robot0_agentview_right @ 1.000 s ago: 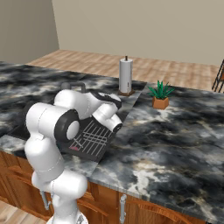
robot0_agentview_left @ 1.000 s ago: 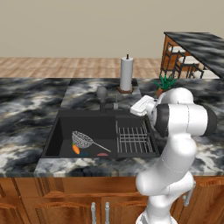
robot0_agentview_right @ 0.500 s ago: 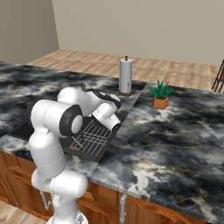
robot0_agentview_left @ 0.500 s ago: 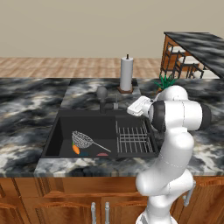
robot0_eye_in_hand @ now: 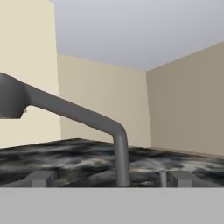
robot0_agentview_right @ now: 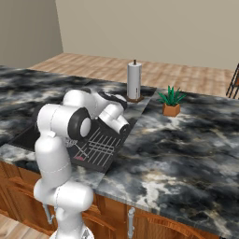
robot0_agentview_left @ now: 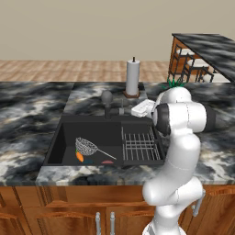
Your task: Pick the teapot and strainer and place them in the sink. Then turn on the water.
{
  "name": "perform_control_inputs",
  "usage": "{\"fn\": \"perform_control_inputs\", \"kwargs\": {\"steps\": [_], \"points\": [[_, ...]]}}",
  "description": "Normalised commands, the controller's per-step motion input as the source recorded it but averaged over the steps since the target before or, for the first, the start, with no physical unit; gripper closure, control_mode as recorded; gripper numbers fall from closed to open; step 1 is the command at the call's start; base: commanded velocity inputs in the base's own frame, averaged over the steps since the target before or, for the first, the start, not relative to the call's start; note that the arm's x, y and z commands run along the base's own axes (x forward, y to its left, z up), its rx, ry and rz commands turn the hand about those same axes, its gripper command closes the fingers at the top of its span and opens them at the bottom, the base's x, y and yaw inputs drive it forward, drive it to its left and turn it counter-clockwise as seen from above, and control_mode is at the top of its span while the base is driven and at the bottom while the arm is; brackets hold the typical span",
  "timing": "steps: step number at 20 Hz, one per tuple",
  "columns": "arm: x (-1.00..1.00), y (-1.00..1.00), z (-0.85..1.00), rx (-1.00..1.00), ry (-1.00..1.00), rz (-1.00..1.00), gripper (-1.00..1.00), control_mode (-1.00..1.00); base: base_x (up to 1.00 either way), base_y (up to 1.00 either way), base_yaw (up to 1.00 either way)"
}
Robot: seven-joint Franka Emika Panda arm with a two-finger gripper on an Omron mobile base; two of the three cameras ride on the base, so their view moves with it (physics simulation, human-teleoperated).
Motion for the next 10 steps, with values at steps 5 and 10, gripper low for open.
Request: {"fn": "perform_control_inputs", "kwargs": {"steps": [5,10], "points": [[0.13,0.03,-0.02,0.0,0.03,0.0,-1.0,-1.0,0.0,0.0,0.0],[0.06,0.07,-0.23,-0.01,-0.01,0.0,-1.0,-1.0,0.0,0.0,0.0]]}}
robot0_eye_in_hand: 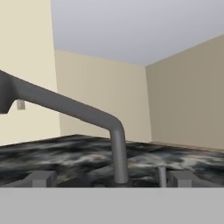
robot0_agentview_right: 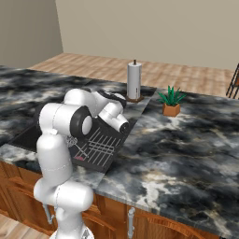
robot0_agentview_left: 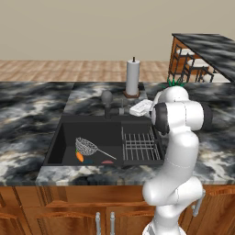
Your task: Pick the teapot and strainer and place them in the sink. Then turn on the water.
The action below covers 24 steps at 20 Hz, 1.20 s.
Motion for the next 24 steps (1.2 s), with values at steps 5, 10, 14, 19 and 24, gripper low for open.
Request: {"fn": "perform_control_inputs", "kwargs": {"steps": [5,10,14,19,24], "points": [[0.06,0.08,-0.24,-0.01,-0.01,0.0,-1.0,-1.0,0.0,0.0,0.0],[0.19,0.01,-0.09,-0.01,0.0,0.0,-1.0,-1.0,0.0,0.0,0.0],[0.28,0.0,-0.01,-0.04,0.0,0.0,-1.0,-1.0,0.0,0.0,0.0],[0.3,0.03,-0.05,-0.06,0.0,0.0,-1.0,-1.0,0.0,0.0,0.0],[0.26,0.12,-0.2,-0.07,0.0,0.0,-1.0,-1.0,0.0,0.0,0.0]]}}
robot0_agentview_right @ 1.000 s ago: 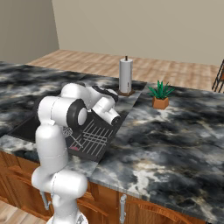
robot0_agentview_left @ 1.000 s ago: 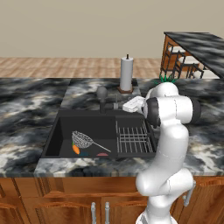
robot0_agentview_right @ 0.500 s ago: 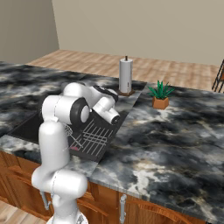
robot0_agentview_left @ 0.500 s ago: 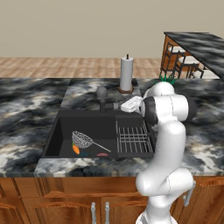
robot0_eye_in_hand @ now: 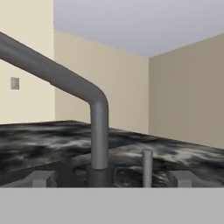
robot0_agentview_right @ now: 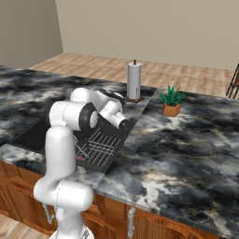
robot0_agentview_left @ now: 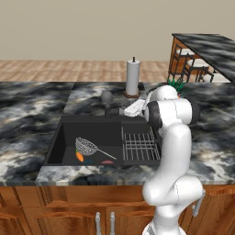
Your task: Pick the teapot and strainer and place them in the sink. Then turn on the water.
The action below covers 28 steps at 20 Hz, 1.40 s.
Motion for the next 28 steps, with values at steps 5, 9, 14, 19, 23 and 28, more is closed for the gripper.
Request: {"fn": "perform_control_inputs", "kwargs": {"steps": [5,9,14,19,23,28], "points": [[0.24,0.08,-0.11,-0.06,0.0,0.0,-1.0,-1.0,0.0,0.0,0.0],[0.21,0.0,-0.19,0.0,-0.01,-0.06,-1.0,-1.0,0.0,0.0,0.0],[0.18,0.0,-0.26,0.0,-0.02,-0.09,-1.0,-1.0,0.0,0.0,0.0],[0.18,0.0,-0.26,0.0,-0.01,-0.06,-1.0,-1.0,0.0,0.0,0.0],[0.18,0.02,-0.06,0.0,-0.03,-0.01,-1.0,-1.0,0.0,0.0,0.0],[0.24,0.0,-0.07,0.0,0.0,-0.07,-1.0,-1.0,0.0,0.0,0.0]]}}
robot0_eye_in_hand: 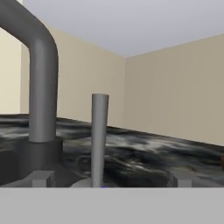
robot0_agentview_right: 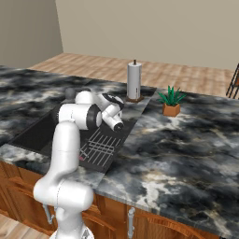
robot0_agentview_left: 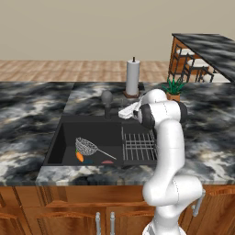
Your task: Pick the teapot and strainer and place them in the sink. Then turn on the water.
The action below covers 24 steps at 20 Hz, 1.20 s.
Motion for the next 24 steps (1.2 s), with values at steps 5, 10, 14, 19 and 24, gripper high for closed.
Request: {"fn": "perform_control_inputs", "kwargs": {"steps": [5,10,14,19,24], "points": [[0.2,0.0,-0.01,0.0,0.0,-0.06,-1.0,-1.0,0.0,0.0,0.0],[0.01,0.01,0.0,0.0,0.0,-0.02,-1.0,-1.0,0.0,0.0,0.0],[0.04,0.04,0.0,0.0,0.0,-0.04,-1.0,-1.0,0.0,0.0,0.0],[0.08,0.0,0.0,0.0,0.0,-0.1,-1.0,-1.0,0.0,0.0,0.0],[0.11,0.0,0.0,0.0,0.0,-0.15,-1.0,-1.0,0.0,0.0,0.0]]}}
